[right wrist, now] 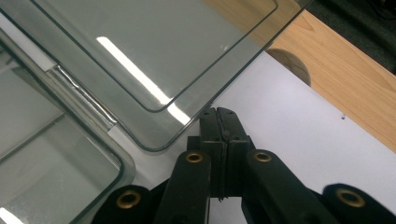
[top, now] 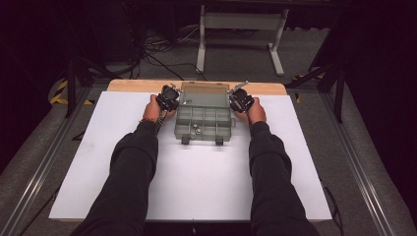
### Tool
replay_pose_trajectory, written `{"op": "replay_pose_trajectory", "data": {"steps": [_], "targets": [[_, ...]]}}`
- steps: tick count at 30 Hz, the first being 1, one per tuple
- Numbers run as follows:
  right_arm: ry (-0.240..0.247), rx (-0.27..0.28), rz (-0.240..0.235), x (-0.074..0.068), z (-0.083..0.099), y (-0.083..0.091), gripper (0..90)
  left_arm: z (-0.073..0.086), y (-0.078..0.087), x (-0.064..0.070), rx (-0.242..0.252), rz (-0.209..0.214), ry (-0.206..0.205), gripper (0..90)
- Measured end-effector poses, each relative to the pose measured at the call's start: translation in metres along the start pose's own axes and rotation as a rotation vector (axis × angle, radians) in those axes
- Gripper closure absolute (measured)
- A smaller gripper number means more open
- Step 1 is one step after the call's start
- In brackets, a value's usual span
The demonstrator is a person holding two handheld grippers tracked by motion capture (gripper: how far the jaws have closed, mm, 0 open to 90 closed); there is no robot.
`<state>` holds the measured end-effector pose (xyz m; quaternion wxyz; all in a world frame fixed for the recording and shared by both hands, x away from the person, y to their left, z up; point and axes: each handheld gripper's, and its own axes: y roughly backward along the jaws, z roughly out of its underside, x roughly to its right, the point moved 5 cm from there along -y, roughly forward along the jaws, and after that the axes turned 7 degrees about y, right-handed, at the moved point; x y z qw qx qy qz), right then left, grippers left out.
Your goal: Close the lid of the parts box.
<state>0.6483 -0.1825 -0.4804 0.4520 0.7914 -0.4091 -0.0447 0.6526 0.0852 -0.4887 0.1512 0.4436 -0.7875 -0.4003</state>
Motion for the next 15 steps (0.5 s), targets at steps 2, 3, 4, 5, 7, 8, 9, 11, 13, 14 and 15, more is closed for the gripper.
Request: {"op": "replay_pose_trajectory", "data": {"steps": [2, 3, 4, 5, 7, 8, 9, 11, 13, 14, 15], "targets": [[-0.006, 0.002, -0.004, 0.0008, 0.0004, 0.0001, 90.0, -0.0003, 0.0, 0.0, -0.003, -0.001, -0.008, 89.7], [-0.006, 0.002, -0.004, 0.0008, 0.0004, 0.0001, 90.0, -0.0003, 0.0, 0.0, -0.003, -0.001, -0.008, 89.7], [-0.011, 0.009, -0.006, 0.001, 0.0006, -0.0001, 90.0, -0.0002, -0.0003, 0.0, 0.001, -0.001, -0.004, 89.7], [-0.025, 0.019, -0.009, 0.002, 0.0013, -0.0005, 90.0, -0.0003, -0.0004, -0.0002, 0.0, 0.0, -0.009, 89.8], [-0.037, 0.025, -0.014, 0.0028, 0.0013, -0.0009, 90.0, -0.0018, -0.0005, 0.0011, -0.018, -0.014, -0.016, 89.8], [-0.045, 0.03, -0.022, 0.0039, 0.0015, -0.0012, 90.0, -0.0021, -0.0007, 0.002, -0.021, -0.021, -0.02, 89.9], [-0.045, 0.032, -0.024, 0.0046, 0.0016, -0.0014, 90.0, -0.002, -0.0007, 0.0017, -0.02, -0.016, -0.018, 89.9], [-0.046, 0.029, -0.019, 0.0043, 0.0005, -0.0022, 90.0, -0.0017, -0.0008, 0.0007, -0.016, -0.008, -0.011, 90.0], [-0.031, 0.016, -0.003, 0.004, -0.0013, -0.0031, 90.0, -0.0016, -0.0009, -0.0001, -0.013, -0.003, -0.009, 90.0], [-0.028, 0.009, 0.001, 0.0042, -0.0022, -0.0035, 90.0, -0.0015, -0.0012, -0.0006, -0.009, 0.004, -0.003, 90.0], [-0.025, -0.001, 0.003, 0.0041, -0.0034, -0.0038, 90.0, -0.0012, -0.001, -0.0014, -0.009, 0.011, 0.005, 89.9]]}}
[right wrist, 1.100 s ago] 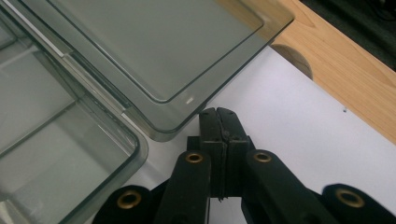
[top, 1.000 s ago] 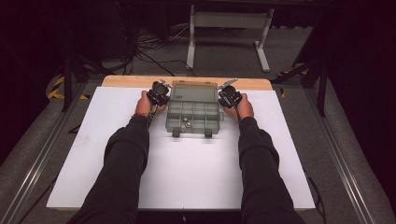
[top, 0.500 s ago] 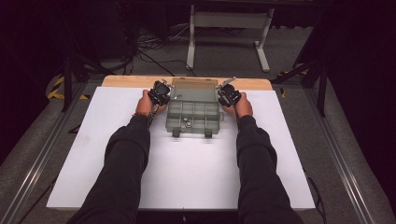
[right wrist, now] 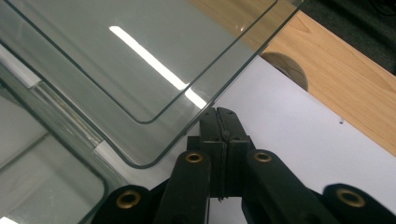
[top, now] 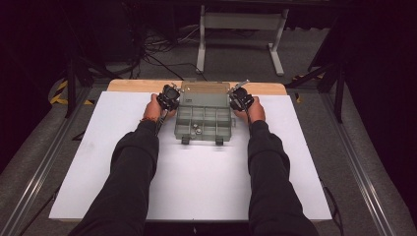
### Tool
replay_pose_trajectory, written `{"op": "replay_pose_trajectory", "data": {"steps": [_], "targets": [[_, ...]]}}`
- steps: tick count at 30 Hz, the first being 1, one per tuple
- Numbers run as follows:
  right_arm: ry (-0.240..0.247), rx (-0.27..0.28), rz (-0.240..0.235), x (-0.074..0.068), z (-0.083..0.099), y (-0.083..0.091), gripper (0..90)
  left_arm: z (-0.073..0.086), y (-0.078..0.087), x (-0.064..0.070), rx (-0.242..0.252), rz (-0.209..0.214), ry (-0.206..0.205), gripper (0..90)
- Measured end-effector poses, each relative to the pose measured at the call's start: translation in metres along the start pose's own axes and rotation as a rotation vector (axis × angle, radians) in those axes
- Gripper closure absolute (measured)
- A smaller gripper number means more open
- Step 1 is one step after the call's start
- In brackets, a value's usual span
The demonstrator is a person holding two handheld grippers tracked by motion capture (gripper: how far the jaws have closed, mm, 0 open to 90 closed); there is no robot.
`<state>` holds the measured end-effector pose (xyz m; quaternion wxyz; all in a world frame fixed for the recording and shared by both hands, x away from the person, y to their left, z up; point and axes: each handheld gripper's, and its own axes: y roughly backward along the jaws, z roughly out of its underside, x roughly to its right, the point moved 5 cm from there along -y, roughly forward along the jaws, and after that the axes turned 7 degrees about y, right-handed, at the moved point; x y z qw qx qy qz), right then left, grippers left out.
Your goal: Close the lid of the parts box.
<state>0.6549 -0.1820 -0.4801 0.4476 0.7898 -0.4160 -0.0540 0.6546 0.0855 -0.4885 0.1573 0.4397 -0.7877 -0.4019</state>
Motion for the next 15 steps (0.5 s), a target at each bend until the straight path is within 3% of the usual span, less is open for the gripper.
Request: {"op": "replay_pose_trajectory", "data": {"steps": [3, 7, 9, 11, 13, 15], "targets": [[0.019, -0.022, 0.021, -0.0007, -0.0029, -0.0013, 90.0, 0.0002, -0.0005, -0.0007, 0.009, 0.005, 0.017, 89.9], [0.008, -0.017, 0.026, -0.0008, -0.0028, -0.0016, 90.0, -0.0007, -0.0008, -0.0014, 0.009, 0.008, 0.021, 89.8], [0.002, -0.012, 0.027, -0.001, -0.0027, -0.0018, 90.0, -0.0003, -0.0008, -0.0026, 0.016, 0.015, 0.037, 89.8], [0.003, -0.009, 0.034, -0.0017, -0.003, -0.0021, 90.0, 0.0002, -0.0018, -0.0033, 0.033, 0.024, 0.079, 89.8], [0.001, -0.005, 0.026, -0.0009, -0.0026, -0.0021, 90.0, -0.001, -0.0026, -0.003, 0.032, 0.006, 0.079, 89.9], [0.002, -0.004, 0.025, -0.0009, -0.0027, -0.0023, 90.0, -0.0022, -0.0031, -0.0046, 0.027, 0.019, 0.071, 89.8]]}}
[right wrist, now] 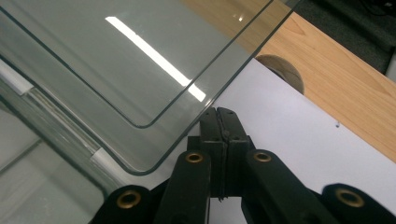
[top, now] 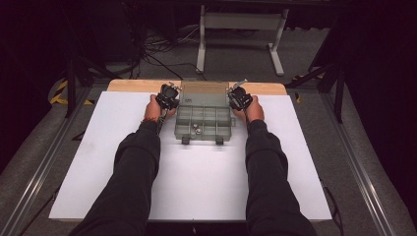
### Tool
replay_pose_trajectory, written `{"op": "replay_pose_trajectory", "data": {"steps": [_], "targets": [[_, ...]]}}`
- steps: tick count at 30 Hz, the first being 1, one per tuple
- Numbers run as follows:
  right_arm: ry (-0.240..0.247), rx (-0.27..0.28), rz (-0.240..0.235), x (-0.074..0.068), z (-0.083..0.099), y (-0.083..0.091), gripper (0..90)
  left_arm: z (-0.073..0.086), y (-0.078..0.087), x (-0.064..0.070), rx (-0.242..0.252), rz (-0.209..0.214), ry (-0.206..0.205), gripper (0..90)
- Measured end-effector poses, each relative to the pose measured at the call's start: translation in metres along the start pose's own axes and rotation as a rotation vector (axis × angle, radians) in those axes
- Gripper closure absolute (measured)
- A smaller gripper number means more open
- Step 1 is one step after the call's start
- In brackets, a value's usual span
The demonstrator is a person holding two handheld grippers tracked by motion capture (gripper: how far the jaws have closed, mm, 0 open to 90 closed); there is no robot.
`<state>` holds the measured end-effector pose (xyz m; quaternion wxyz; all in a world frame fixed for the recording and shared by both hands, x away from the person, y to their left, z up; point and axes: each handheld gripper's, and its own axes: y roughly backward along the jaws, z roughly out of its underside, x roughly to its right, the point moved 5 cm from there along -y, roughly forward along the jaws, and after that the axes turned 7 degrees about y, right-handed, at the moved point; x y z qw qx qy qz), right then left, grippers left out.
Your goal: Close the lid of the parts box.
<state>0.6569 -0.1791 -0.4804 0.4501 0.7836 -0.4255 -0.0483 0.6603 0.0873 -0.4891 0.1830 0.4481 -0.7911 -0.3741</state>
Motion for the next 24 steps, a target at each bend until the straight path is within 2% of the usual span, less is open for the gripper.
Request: {"op": "replay_pose_trajectory", "data": {"steps": [3, 11, 15, 17, 20, 23, 24], "targets": [[-0.005, 0.011, -0.007, 0.0008, 0.0006, -0.0003, 90.0, -0.0015, -0.0012, 0.0004, 0.001, -0.011, -0.009, 89.8], [-0.013, 0.05, 0.0, 0.0009, -0.0001, -0.0032, 90.0, -0.0014, -0.0034, -0.0045, 0.034, 0.043, 0.046, 89.7], [-0.028, 0.077, -0.003, 0.0008, -0.0007, -0.0048, 90.0, -0.0046, -0.0055, -0.0034, 0.036, 0.024, 0.055, 89.7], [-0.023, 0.092, 0.002, 0.0018, -0.0009, -0.0042, 90.0, -0.0051, -0.0057, -0.0031, 0.036, 0.013, 0.044, 89.7], [-0.022, 0.107, 0.016, 0.0036, -0.0011, -0.0033, 90.0, -0.0059, -0.0076, -0.0021, 0.06, 0.002, 0.061, 89.7], [-0.021, 0.116, 0.027, 0.0044, -0.0017, -0.0027, 90.0, -0.006, -0.0079, -0.0033, 0.069, 0.007, 0.057, 89.8], [-0.028, 0.133, 0.026, 0.0045, -0.0022, -0.002, 90.0, -0.0056, -0.008, -0.003, 0.073, 0.01, 0.069, 89.8]]}}
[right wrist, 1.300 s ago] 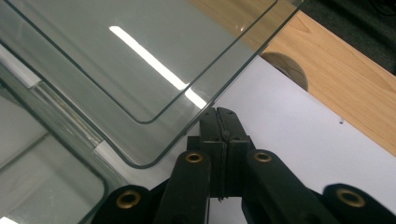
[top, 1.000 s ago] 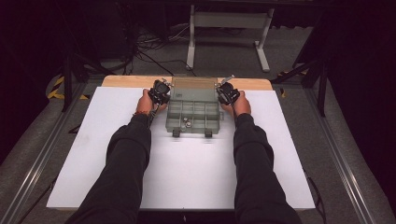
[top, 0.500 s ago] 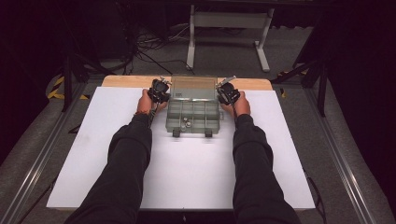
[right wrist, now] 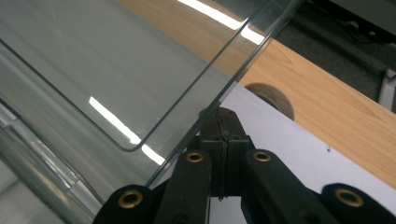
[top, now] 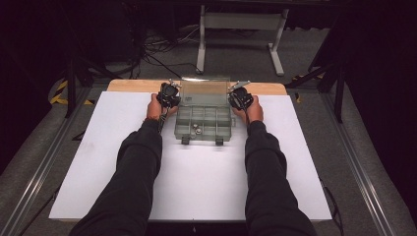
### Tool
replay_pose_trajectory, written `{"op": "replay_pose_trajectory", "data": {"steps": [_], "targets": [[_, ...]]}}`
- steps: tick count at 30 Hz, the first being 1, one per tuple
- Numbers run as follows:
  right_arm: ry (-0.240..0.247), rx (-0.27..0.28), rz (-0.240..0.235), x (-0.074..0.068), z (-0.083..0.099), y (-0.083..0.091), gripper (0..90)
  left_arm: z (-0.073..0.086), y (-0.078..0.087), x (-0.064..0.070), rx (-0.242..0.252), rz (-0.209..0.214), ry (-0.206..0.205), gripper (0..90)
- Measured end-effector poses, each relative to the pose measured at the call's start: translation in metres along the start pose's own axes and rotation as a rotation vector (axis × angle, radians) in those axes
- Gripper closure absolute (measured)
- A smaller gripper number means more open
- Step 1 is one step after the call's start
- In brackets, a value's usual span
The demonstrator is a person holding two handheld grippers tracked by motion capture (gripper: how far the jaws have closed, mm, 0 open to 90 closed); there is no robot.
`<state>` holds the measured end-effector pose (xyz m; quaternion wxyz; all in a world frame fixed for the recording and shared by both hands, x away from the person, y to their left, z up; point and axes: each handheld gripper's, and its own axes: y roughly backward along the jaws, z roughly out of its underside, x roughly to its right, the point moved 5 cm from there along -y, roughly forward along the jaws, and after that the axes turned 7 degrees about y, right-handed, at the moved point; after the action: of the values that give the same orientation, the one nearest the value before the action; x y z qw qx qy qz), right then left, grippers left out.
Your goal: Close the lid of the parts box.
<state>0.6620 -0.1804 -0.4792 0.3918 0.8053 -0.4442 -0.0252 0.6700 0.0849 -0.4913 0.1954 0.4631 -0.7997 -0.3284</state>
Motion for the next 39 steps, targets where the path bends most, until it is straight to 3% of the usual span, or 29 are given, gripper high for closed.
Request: {"op": "replay_pose_trajectory", "data": {"steps": [5, 12, 16, 20, 29, 33, 39], "targets": [[-0.011, 0.027, 0.008, 0.001, 0.0, 0.002, 90.0, 0.0, 0.001, 0.001, 0.034, 0.005, 0.017, 89.7], [0.0, 0.08, 0.041, 0.004, -0.006, 0.009, 90.0, -0.006, 0.009, 0.001, 0.055, 0.003, -0.018, 89.5], [-0.002, 0.12, 0.069, 0.005, -0.011, 0.015, 90.0, -0.008, 0.013, 0.0, 0.067, 0.008, -0.01, 89.3], [0.009, 0.153, 0.066, 0.005, -0.016, 0.019, 90.0, -0.011, 0.019, -0.002, 0.103, 0.013, 0.008, 89.0], [0.023, 0.203, 0.07, 0.007, -0.026, 0.035, 90.0, -0.021, 0.037, 0.0, 0.151, 0.006, -0.027, 88.3], [0.024, 0.227, 0.076, 0.006, -0.033, 0.047, 90.0, -0.027, 0.052, 0.003, 0.178, -0.001, -0.029, 88.5], [0.035, 0.239, 0.075, 0.002, -0.037, 0.064, 90.0, -0.031, 0.075, 0.01, 0.196, -0.013, -0.07, 88.7]]}}
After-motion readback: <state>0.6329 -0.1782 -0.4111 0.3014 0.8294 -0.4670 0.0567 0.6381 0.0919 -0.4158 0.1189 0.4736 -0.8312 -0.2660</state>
